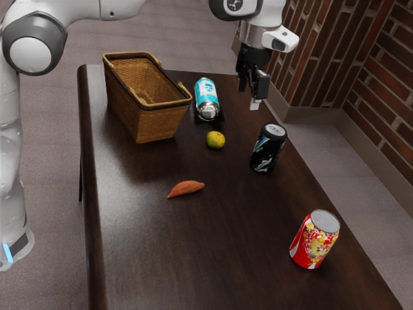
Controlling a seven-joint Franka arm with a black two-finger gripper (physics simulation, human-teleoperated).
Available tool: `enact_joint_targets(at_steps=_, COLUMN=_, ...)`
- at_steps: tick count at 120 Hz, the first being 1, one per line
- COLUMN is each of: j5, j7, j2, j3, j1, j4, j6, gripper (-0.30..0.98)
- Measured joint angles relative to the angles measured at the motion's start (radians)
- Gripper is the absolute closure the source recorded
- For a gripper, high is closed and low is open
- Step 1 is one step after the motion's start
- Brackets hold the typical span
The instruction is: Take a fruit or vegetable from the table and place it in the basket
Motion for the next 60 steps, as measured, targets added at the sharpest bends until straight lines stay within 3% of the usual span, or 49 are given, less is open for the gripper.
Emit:
enact_joint_targets(at_steps=45, j5=0.021, j7=-0.002, j2=0.006, j3=0.005, j1=0.01, j4=0.034, j6=-0.016, gripper=0.0)
enact_joint_targets(at_steps=60, j5=0.04, j7=-0.001, j2=0.046, j3=0.008, j1=0.091, j4=0.036, j6=-0.02, gripper=0.0)
